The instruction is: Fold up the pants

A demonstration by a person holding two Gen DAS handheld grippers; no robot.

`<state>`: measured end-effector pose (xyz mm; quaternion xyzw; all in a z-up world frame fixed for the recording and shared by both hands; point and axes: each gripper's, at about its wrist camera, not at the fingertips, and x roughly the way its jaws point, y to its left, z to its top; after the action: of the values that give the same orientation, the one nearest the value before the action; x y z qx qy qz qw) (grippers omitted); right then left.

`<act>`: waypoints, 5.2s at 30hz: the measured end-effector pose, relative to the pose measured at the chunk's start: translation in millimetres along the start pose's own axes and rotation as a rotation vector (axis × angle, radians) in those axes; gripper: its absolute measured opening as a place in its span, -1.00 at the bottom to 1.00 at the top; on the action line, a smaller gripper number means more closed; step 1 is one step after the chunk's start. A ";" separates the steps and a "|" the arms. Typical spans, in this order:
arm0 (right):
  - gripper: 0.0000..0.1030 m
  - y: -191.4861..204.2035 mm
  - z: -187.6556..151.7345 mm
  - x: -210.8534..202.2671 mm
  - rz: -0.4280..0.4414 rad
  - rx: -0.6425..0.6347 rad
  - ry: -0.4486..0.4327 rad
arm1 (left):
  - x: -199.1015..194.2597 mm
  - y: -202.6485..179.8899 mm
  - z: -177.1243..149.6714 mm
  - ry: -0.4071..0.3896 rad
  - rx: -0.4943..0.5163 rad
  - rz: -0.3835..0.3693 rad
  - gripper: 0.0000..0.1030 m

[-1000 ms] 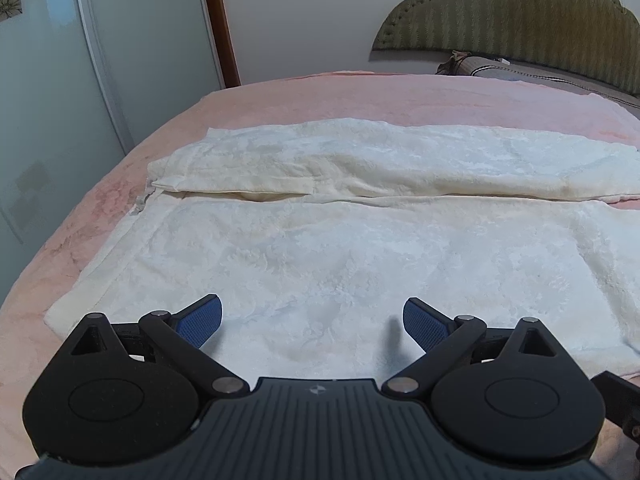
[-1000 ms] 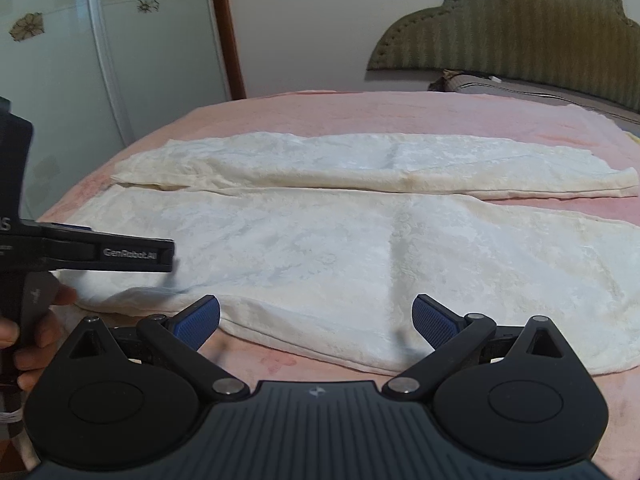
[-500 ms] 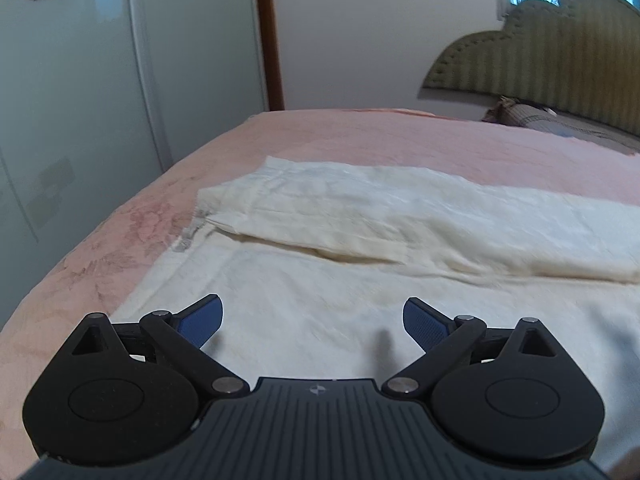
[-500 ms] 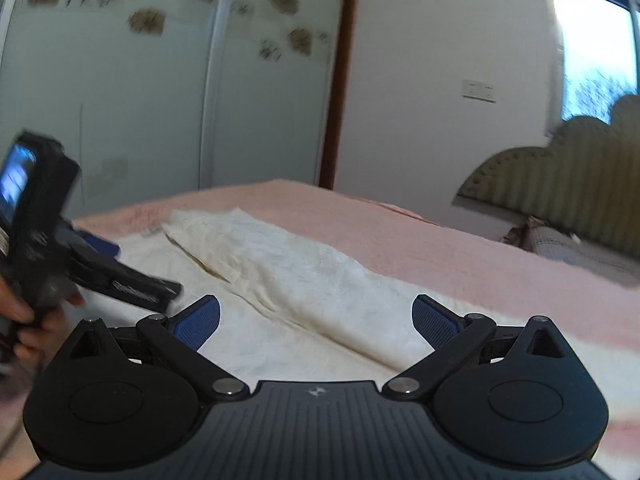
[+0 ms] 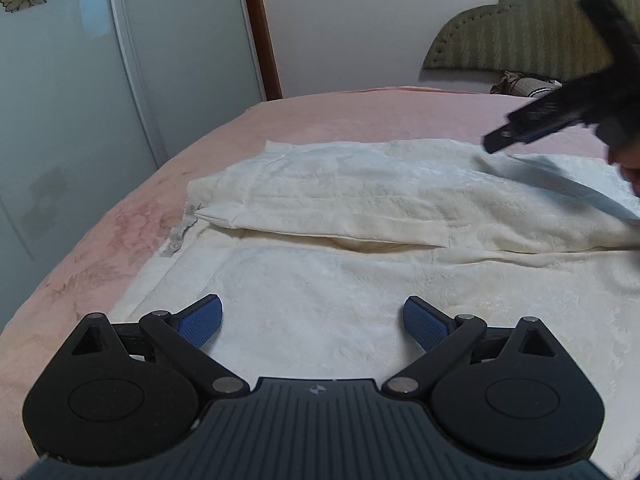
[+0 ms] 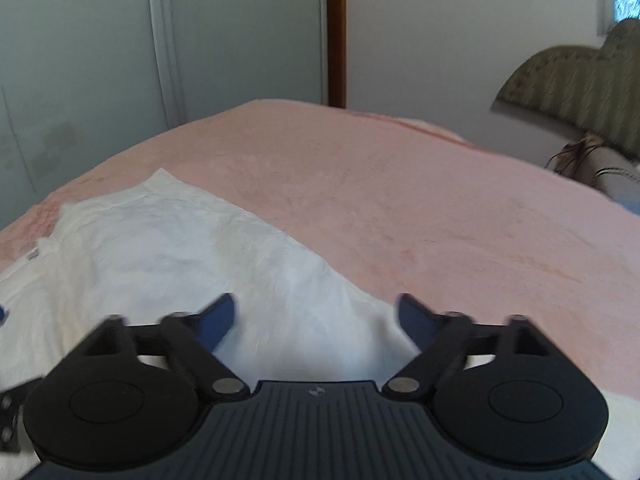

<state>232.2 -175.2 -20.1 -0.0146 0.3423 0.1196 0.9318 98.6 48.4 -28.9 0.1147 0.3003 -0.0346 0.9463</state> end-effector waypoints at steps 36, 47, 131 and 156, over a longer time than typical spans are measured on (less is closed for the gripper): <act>-0.85 182.8 -125.2 -110.5 0.014 -0.896 -0.193 | -2.3 106.6 53.2 -0.011 -0.814 -0.499 0.99; -0.55 174.0 -142.3 -116.4 0.004 -0.798 -0.203 | -15.7 107.1 46.3 0.030 -0.807 -0.376 -0.35; 0.24 -153.7 -140.4 -122.1 -0.656 0.474 0.076 | -129.9 -203.0 -60.3 -0.109 0.417 -0.905 0.17; -0.42 -160.4 -221.4 -284.1 -0.407 0.841 -0.379 | -136.2 -219.0 -64.9 -0.149 0.484 -0.860 0.35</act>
<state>-80.3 -415.6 -16.1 0.3176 0.1761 -0.2124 0.9072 -78.5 -149.4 -44.9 0.1938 0.2355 -0.4985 0.8115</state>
